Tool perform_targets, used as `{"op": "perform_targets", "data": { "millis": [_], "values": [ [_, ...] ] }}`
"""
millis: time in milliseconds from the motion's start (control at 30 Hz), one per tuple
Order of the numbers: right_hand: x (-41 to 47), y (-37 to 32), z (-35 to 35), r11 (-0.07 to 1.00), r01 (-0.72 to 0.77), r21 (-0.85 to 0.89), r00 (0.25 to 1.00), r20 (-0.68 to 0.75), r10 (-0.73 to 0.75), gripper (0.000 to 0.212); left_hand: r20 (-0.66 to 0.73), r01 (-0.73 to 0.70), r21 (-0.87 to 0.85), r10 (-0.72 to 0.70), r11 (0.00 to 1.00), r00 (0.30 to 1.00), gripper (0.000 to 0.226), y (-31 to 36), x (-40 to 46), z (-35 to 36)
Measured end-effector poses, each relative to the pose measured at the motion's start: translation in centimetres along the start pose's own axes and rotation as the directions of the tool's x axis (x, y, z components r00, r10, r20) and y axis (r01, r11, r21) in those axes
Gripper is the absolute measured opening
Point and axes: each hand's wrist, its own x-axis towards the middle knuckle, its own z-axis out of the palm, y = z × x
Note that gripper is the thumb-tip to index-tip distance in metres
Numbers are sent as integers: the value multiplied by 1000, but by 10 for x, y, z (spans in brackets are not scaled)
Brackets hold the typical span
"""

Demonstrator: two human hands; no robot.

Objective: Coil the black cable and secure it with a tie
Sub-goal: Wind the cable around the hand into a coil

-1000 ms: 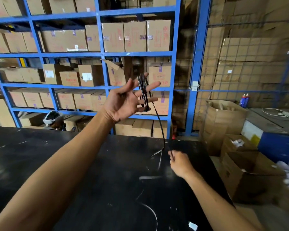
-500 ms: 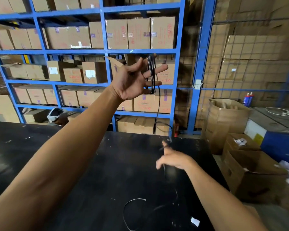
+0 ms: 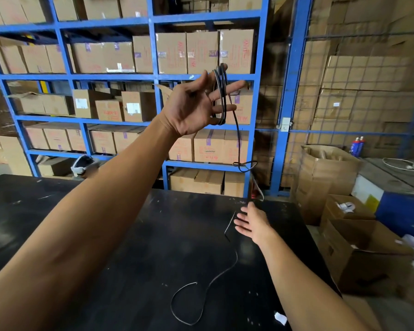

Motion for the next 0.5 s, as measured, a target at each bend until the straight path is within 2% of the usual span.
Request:
{"op": "perform_targets", "data": {
  "millis": [67, 133, 167, 267, 333, 400, 467, 500],
  "values": [
    [0, 10, 4, 974, 62, -216, 986, -138, -93, 37, -1, 5, 23, -5, 1000, 1000, 40, 2, 0, 1],
    [-3, 18, 4, 888, 36, -459, 987, -121, -102, 34, 5, -3, 18, 3, 1000, 1000, 35, 6, 3, 3],
    [-7, 23, 4, 811, 10, -585, 992, -97, -83, 33, 3, -14, 10, 14, 1000, 1000, 32, 9, 5, 5],
    [-14, 43, 2, 470, -86, -878, 996, -59, 71, 35, -25, -19, -4, 19, 1000, 999, 26, 18, 10, 14],
    [-12, 51, 4, 264, -138, -955, 969, -74, 238, 36, -32, -13, 3, 13, 1000, 999, 25, 20, 12, 18],
    [-12, 40, 6, 132, -145, -981, 926, -87, 368, 36, -35, 1, 13, 0, 1000, 999, 27, 19, 12, 19],
    [-12, 17, 7, 125, -156, -980, 927, -101, 360, 46, -37, 16, 26, -15, 1000, 999, 30, 18, 11, 19],
    [-14, 4, 6, 129, -143, -981, 949, -98, 301, 51, -36, 23, 24, -22, 999, 999, 30, 18, 11, 19]
  ]
}}
